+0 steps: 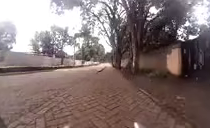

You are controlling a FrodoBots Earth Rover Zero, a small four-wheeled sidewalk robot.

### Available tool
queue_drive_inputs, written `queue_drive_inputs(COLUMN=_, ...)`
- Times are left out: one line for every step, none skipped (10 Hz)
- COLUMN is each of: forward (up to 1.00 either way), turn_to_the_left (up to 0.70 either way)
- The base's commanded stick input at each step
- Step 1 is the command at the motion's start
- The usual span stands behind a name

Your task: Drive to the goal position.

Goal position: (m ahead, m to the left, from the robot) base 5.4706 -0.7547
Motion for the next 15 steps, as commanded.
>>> queue_drive_inputs(forward=0.50, turn_to_the_left=0.00)
queue_drive_inputs(forward=0.50, turn_to_the_left=0.00)
queue_drive_inputs(forward=0.50, turn_to_the_left=0.00)
queue_drive_inputs(forward=0.50, turn_to_the_left=0.00)
queue_drive_inputs(forward=0.50, turn_to_the_left=0.00)
queue_drive_inputs(forward=0.50, turn_to_the_left=0.00)
queue_drive_inputs(forward=0.50, turn_to_the_left=0.00)
queue_drive_inputs(forward=0.50, turn_to_the_left=0.00)
queue_drive_inputs(forward=0.50, turn_to_the_left=0.00)
queue_drive_inputs(forward=0.50, turn_to_the_left=0.00)
queue_drive_inputs(forward=0.50, turn_to_the_left=0.00)
queue_drive_inputs(forward=0.50, turn_to_the_left=0.00)
queue_drive_inputs(forward=0.50, turn_to_the_left=0.00)
queue_drive_inputs(forward=0.50, turn_to_the_left=0.00)
queue_drive_inputs(forward=0.50, turn_to_the_left=0.00)
